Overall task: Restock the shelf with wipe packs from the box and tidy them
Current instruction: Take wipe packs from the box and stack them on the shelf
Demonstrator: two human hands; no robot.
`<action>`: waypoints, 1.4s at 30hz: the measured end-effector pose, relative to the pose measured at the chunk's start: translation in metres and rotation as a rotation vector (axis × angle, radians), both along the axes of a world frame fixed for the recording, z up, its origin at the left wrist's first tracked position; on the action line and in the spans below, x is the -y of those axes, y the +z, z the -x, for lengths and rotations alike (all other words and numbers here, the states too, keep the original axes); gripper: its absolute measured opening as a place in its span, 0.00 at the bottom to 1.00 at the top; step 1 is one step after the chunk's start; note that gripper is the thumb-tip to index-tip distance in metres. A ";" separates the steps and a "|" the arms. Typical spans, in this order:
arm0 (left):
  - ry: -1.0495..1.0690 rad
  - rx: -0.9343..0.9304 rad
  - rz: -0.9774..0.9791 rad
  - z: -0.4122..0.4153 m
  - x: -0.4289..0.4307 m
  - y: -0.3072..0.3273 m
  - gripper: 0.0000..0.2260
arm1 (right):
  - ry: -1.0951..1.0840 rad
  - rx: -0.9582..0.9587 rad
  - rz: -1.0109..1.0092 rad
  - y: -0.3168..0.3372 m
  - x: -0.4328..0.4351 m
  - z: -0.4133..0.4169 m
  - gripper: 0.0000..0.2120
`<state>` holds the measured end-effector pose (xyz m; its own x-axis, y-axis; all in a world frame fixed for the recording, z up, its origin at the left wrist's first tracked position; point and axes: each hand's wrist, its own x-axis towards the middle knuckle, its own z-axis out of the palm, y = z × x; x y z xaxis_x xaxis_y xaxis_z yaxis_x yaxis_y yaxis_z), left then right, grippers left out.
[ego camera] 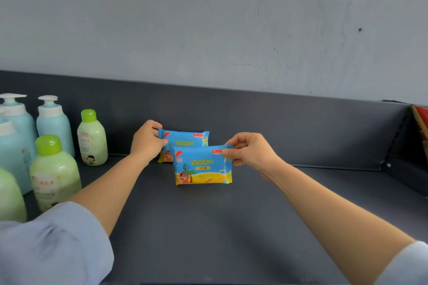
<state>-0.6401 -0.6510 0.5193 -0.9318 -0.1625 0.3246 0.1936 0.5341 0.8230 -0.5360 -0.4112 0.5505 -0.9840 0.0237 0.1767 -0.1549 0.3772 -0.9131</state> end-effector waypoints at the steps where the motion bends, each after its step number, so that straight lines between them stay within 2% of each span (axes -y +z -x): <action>1: -0.004 0.002 -0.009 0.001 0.000 0.000 0.17 | -0.006 0.000 0.000 -0.001 0.002 0.002 0.07; 6: -0.039 0.041 -0.094 0.004 0.002 0.000 0.17 | -0.043 -0.001 -0.009 -0.005 0.007 0.015 0.06; 11: -0.090 0.070 -0.083 0.003 0.002 0.001 0.19 | -0.088 0.019 0.068 -0.012 0.014 0.033 0.06; 17: -0.181 0.123 -0.126 -0.002 0.005 0.001 0.18 | -0.119 0.019 0.036 -0.017 0.024 0.049 0.06; 23: -0.332 0.196 -0.090 -0.014 0.010 -0.002 0.29 | -0.172 -0.018 -0.049 -0.021 0.033 0.067 0.08; 27: -0.219 0.136 0.117 -0.013 0.011 -0.008 0.28 | -0.142 0.006 -0.025 -0.024 0.034 0.072 0.07; 30: -0.148 0.118 0.241 -0.011 0.011 -0.009 0.26 | -0.094 0.108 -0.039 -0.026 0.031 0.072 0.11; 34: -0.176 0.167 0.232 -0.011 0.010 -0.007 0.24 | -0.111 0.200 -0.168 -0.034 0.032 0.073 0.10; 38: -0.178 0.223 0.174 -0.008 0.012 -0.008 0.21 | -0.114 0.215 -0.086 -0.037 0.035 0.076 0.08; 42: -0.132 0.140 0.251 -0.011 0.009 -0.009 0.19 | -0.151 0.100 -0.164 -0.037 0.037 0.074 0.12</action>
